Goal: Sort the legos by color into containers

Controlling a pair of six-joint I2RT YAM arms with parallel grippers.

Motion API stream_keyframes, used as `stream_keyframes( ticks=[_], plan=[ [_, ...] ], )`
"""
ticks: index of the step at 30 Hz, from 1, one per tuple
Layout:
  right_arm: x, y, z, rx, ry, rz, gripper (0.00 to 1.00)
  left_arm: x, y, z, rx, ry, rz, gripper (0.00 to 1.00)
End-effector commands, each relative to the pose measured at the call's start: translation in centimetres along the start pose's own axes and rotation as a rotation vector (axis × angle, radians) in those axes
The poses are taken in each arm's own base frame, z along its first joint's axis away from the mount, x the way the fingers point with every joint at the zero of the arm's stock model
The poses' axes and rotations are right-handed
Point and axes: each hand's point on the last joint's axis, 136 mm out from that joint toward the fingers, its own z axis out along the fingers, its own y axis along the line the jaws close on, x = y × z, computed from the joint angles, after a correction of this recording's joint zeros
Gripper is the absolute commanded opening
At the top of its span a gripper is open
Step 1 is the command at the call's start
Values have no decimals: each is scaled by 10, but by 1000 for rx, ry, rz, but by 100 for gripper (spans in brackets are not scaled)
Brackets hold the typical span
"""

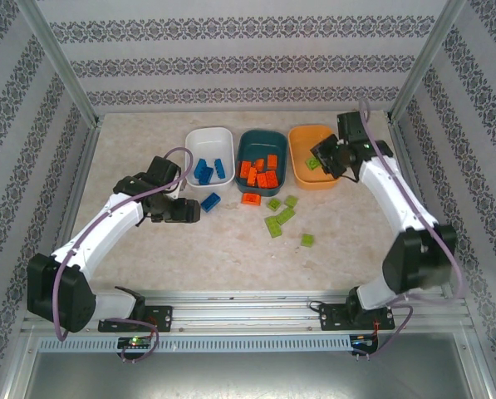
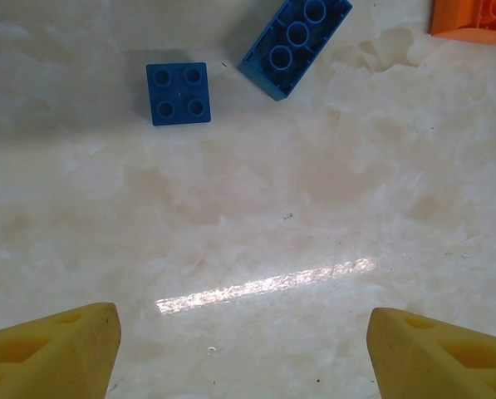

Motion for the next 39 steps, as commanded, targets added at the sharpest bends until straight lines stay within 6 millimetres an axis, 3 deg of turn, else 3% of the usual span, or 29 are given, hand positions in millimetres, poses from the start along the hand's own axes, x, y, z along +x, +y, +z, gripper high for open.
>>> stream_keyframes(
  ticks=[1, 5, 10, 15, 19, 25, 31, 35, 39],
  plan=[
    [-9, 18, 30, -43, 71, -141, 10, -6, 10, 6, -30, -16, -33, 79],
    [-18, 18, 78, 22, 159, -213, 7, -5, 22, 15, -65, 11, -51, 79],
    [-28, -7, 121, 167, 198, -295, 12, -3, 26, 23, -50, 26, -70, 79],
    [-32, -35, 145, 294, 227, -363, 19, 0, 27, 26, -44, 29, -72, 80],
    [-34, -48, 150, 343, 233, -396, 23, -3, 30, 31, -49, 39, -76, 80],
    [-42, -32, 123, 312, 170, -456, 31, -16, 31, 52, -53, 63, -92, 80],
    [-42, -4, 63, 220, 69, -560, 54, -28, 35, 80, -66, 102, -100, 79],
    [-29, -4, 28, 190, 51, -605, 60, -36, 39, 92, -84, 114, -94, 78],
    [-8, -17, 2, 169, 68, -610, 61, -41, 41, 100, -94, 127, -88, 78]
  ],
)
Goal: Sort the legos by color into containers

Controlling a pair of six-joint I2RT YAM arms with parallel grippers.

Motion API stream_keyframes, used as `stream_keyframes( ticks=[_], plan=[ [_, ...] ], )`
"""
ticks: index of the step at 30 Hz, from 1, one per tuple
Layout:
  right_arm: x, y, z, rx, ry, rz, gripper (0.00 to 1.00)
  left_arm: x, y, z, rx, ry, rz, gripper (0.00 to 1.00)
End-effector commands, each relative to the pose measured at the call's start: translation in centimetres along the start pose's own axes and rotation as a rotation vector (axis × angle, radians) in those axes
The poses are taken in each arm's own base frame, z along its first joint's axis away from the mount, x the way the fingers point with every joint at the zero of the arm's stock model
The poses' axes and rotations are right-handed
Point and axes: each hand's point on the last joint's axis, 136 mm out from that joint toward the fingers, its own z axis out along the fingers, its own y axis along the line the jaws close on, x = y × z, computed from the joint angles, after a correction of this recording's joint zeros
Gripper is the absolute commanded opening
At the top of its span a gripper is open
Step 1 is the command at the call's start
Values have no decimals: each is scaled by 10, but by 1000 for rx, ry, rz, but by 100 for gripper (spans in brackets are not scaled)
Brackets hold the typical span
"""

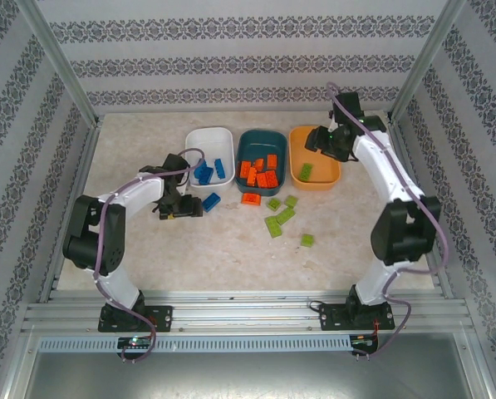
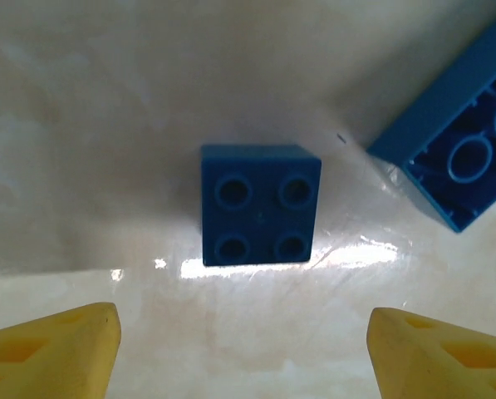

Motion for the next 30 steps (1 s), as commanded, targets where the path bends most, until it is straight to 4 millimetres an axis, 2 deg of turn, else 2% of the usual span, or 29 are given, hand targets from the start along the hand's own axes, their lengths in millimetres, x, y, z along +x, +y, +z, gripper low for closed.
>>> stream_keyframes(
  ticks=[1, 9, 12, 16, 21, 28, 30],
  plan=[
    [33, -9, -5, 11, 49, -19, 61, -18, 3, 0, -11, -33, 12, 78],
    [112, -14, -22, -31, 102, -16, 61, -20, 7, 14, -23, -7, 10, 74],
    [144, -19, -18, -2, 157, -46, 61, -21, 9, 19, -25, -2, 6, 71],
    [176, -29, -8, 47, 215, -69, 60, -25, 10, 24, -25, -2, -3, 68],
    [203, -41, 3, 104, 252, -76, 60, -29, 9, 34, -25, 17, 5, 58],
    [225, -49, 24, 181, 329, -82, 62, -29, 10, 37, -28, 31, 8, 36],
    [230, -50, 32, 184, 351, -82, 62, -26, 10, 34, -29, 29, 7, 32]
  ],
)
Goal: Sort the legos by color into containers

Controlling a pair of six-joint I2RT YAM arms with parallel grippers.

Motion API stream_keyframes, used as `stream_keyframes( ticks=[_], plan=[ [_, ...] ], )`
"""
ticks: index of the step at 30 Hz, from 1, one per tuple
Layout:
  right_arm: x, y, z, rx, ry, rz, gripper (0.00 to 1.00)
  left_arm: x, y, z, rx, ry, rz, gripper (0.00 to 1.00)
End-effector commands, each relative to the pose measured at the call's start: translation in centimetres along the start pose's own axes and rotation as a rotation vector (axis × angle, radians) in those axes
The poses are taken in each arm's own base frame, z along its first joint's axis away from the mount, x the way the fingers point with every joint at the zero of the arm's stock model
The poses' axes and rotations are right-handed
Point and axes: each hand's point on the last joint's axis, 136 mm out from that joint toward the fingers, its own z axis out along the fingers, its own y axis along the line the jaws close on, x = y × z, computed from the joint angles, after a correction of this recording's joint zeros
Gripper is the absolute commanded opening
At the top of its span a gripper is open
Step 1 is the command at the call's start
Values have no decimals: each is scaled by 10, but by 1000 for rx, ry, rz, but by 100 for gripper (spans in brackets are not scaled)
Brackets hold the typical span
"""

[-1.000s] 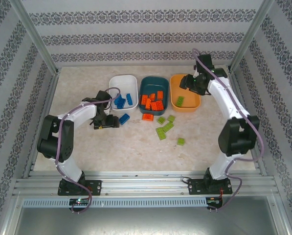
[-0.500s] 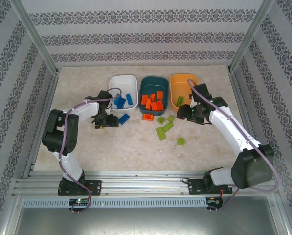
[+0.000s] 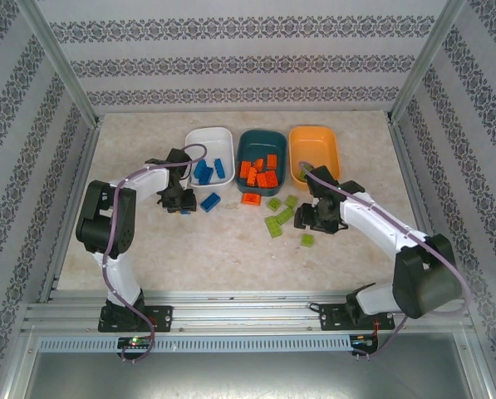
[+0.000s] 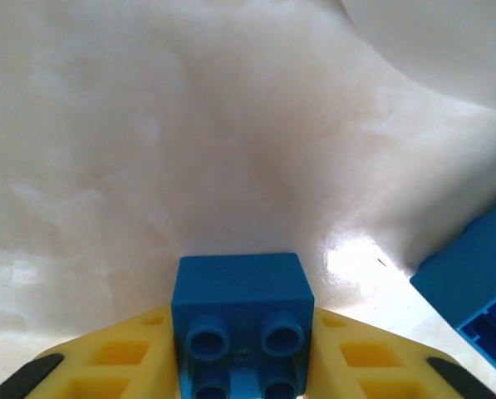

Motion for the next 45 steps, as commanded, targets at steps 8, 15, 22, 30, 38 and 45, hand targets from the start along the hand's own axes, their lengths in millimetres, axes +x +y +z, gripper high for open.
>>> stream_keyframes(
  ticks=[8, 15, 22, 30, 38, 45],
  plan=[
    [7, -11, 36, 85, 63, 26, 62, 9, 13, -33, -12, -100, -25, 27],
    [14, -15, 51, 108, 96, 28, 61, 4, 23, -92, -14, -219, -51, 28],
    [14, -17, 61, 125, 109, 29, 59, -37, -1, -155, 62, -346, -9, 28],
    [12, -18, 62, 144, 119, 27, 50, -81, -22, -162, 85, -337, 30, 28],
    [14, -16, 62, 135, 130, 31, 27, -108, -46, -119, 113, -255, 48, 28],
    [6, -10, 27, 102, 55, 37, 24, -119, -62, -90, 103, -205, 78, 29]
  ],
)
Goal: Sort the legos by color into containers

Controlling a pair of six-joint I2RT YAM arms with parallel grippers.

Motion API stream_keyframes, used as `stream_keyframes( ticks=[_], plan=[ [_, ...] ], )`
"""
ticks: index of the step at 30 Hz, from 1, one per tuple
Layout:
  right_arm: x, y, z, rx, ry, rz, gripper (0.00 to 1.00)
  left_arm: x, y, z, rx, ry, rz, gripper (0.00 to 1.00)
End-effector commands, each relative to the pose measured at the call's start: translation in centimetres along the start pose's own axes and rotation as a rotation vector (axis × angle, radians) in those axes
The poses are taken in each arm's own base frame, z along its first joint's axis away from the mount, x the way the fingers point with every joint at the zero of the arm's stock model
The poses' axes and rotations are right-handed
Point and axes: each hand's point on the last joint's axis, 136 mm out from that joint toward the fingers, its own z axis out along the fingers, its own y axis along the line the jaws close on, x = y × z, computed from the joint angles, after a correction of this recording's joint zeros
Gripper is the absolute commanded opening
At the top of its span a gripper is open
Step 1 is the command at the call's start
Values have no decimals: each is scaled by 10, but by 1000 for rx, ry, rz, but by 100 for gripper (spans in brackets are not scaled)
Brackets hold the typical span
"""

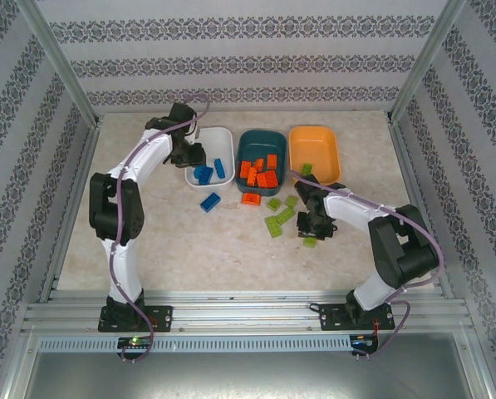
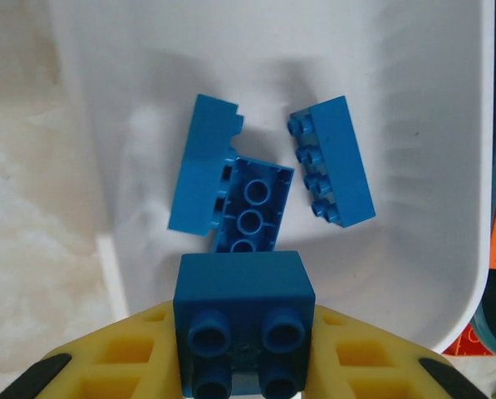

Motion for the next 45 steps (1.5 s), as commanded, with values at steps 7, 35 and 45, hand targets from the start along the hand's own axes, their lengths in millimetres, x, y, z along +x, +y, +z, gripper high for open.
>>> stream_keyframes(
  ticks=[7, 35, 45],
  plan=[
    [-14, 9, -106, -128, -223, 7, 23, 3, -8, 22, -12, 51, 30, 32],
    [-220, 16, -183, -255, -536, 116, 25, 20, -31, -54, 56, -55, 33, 60],
    [-276, 16, -118, -214, -414, 165, 25, 110, -34, -58, 97, -61, 8, 67]
  ],
)
